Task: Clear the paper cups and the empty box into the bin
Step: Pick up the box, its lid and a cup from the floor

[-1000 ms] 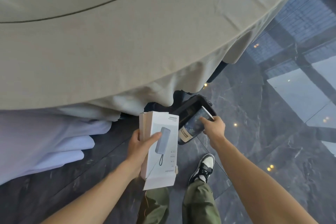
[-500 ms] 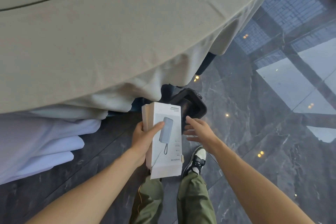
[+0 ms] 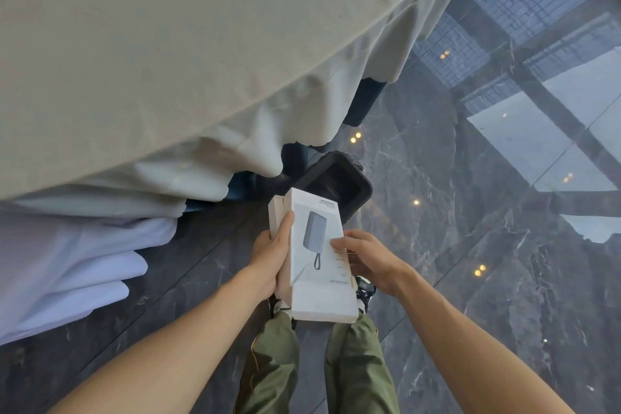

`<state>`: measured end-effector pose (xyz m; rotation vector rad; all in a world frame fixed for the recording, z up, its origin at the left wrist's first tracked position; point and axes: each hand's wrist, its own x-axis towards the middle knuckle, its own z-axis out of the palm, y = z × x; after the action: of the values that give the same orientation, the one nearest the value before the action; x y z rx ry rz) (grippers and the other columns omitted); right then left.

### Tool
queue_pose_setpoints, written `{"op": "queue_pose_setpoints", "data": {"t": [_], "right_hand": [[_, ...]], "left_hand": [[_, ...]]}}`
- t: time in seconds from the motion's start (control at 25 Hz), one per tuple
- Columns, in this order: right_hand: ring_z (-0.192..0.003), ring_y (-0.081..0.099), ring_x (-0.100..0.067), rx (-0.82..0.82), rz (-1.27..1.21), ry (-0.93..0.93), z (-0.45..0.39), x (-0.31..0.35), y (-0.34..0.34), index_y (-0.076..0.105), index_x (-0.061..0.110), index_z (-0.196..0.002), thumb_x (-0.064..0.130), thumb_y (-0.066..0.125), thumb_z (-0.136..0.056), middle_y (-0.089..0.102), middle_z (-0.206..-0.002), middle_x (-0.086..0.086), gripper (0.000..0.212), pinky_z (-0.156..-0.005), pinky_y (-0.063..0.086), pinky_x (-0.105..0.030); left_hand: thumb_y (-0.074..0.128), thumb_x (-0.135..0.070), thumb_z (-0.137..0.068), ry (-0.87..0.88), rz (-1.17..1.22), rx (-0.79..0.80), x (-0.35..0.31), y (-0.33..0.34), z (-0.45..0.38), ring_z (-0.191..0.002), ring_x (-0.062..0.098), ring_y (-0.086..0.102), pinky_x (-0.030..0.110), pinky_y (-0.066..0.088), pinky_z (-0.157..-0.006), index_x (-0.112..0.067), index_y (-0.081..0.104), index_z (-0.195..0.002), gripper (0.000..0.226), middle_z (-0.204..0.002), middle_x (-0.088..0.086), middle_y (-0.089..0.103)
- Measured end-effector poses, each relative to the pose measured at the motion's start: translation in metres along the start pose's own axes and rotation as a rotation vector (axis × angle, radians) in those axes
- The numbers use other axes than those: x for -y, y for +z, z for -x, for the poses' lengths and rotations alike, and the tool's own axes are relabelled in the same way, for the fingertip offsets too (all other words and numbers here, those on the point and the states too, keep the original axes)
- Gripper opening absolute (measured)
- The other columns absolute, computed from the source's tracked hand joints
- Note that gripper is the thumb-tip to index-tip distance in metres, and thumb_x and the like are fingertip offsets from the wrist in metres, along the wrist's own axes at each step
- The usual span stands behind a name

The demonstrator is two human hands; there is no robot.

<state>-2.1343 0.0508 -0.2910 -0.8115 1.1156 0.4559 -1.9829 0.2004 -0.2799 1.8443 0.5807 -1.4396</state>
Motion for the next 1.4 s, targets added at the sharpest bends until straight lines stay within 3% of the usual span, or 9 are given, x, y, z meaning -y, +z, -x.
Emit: {"op": "queue_pose_setpoints", "data": {"t": [0.16, 0.36, 0.6, 0.68, 0.8, 0.92, 1.04, 1.16, 1.4], "right_hand": [[-0.081, 0.078, -0.029, -0.156, 0.000, -0.036, -0.006, 0.004, -0.005, 0.067, 0.012, -0.100, 0.023, 0.066, -0.094, 0.079, -0.097, -0.015, 0.013, -0.070, 0.065, -0.039], [-0.095, 0.076, -0.035, -0.393, 0.080, -0.047, -0.038, 0.014, -0.007, 0.069, 0.011, -0.106, 0.022, 0.073, -0.090, 0.078, -0.101, -0.016, 0.020, -0.086, 0.062, -0.051], [-0.070, 0.071, -0.021, -0.537, 0.140, -0.063, -0.072, 0.020, -0.007, 0.067, 0.012, -0.089, 0.019, 0.066, -0.092, 0.077, -0.087, -0.009, 0.008, -0.069, 0.064, -0.043], [-0.069, 0.067, -0.013, -0.536, 0.150, -0.067, -0.077, 0.019, -0.002, 0.065, 0.007, -0.115, 0.022, 0.063, -0.095, 0.068, -0.083, 0.005, 0.024, -0.063, 0.062, -0.037], [-0.079, 0.060, -0.013, -0.490, 0.188, -0.019, -0.073, 0.017, -0.001, 0.046, 0.013, -0.145, 0.037, 0.057, -0.099, 0.059, -0.096, 0.004, 0.054, -0.087, 0.060, -0.048], [-0.108, 0.066, -0.032, -0.458, 0.236, 0.015, -0.063, 0.009, -0.004, 0.060, 0.014, -0.126, 0.046, 0.054, -0.100, 0.064, -0.126, -0.019, 0.042, -0.096, 0.058, -0.053], [-0.101, 0.072, -0.027, -0.253, 0.039, 0.034, -0.043, 0.004, -0.004, 0.059, 0.009, -0.133, 0.055, 0.060, -0.095, 0.067, -0.120, -0.013, 0.060, -0.084, 0.064, -0.046], [-0.098, 0.075, -0.029, 0.053, -0.036, 0.070, -0.032, -0.003, -0.006, 0.062, 0.010, -0.128, 0.050, 0.068, -0.092, 0.073, -0.119, -0.018, 0.054, -0.083, 0.064, -0.044], [-0.072, 0.066, -0.021, -0.184, -0.004, 0.005, -0.034, -0.006, -0.010, 0.065, 0.010, -0.092, 0.017, 0.066, -0.095, 0.067, -0.091, -0.012, 0.007, -0.061, 0.056, -0.034]], "left_hand": [[0.073, -0.064, -0.087, -0.015, 0.057, -0.078, 0.014, 0.007, -0.016, -0.078, 0.024, 0.077, 0.031, 0.056, -0.050, -0.016, 0.068, -0.116, 0.056, -0.095, 0.005, 0.080], [0.073, -0.043, -0.096, 0.012, 0.054, -0.252, 0.030, -0.014, -0.037, -0.071, 0.017, 0.067, 0.025, 0.047, -0.042, -0.004, 0.063, -0.123, 0.049, -0.090, 0.004, 0.070], [0.076, -0.052, -0.090, 0.074, 0.121, -0.261, 0.029, -0.049, -0.047, -0.079, 0.018, 0.073, 0.028, 0.052, -0.048, -0.028, 0.062, -0.109, 0.033, -0.097, 0.000, 0.074], [0.077, -0.054, -0.089, 0.087, 0.147, -0.210, 0.025, -0.050, -0.046, -0.076, 0.017, 0.077, 0.027, 0.055, -0.046, -0.036, 0.064, -0.101, 0.025, -0.092, -0.003, 0.078], [0.075, -0.055, -0.090, 0.098, 0.180, -0.140, 0.018, -0.045, -0.044, -0.063, 0.009, 0.079, 0.024, 0.056, -0.043, -0.038, 0.067, -0.100, 0.022, -0.079, -0.010, 0.081], [0.070, -0.055, -0.095, 0.077, 0.189, -0.055, 0.012, -0.032, -0.042, -0.065, 0.009, 0.079, 0.024, 0.057, -0.044, -0.033, 0.069, -0.107, 0.026, -0.079, -0.011, 0.081], [0.064, -0.054, -0.099, 0.050, 0.169, -0.004, 0.010, -0.014, -0.043, -0.065, 0.008, 0.079, 0.022, 0.056, -0.044, -0.030, 0.070, -0.110, 0.027, -0.078, -0.011, 0.081], [0.061, -0.052, -0.101, 0.025, 0.165, 0.045, 0.011, 0.001, -0.049, -0.067, 0.011, 0.080, 0.025, 0.058, -0.046, -0.029, 0.070, -0.110, 0.026, -0.079, -0.010, 0.082], [0.066, -0.032, -0.102, -0.046, 0.151, 0.138, 0.024, 0.020, -0.066, -0.072, 0.018, 0.081, 0.031, 0.060, -0.057, -0.014, 0.072, -0.113, 0.022, -0.085, 0.003, 0.084]]}}
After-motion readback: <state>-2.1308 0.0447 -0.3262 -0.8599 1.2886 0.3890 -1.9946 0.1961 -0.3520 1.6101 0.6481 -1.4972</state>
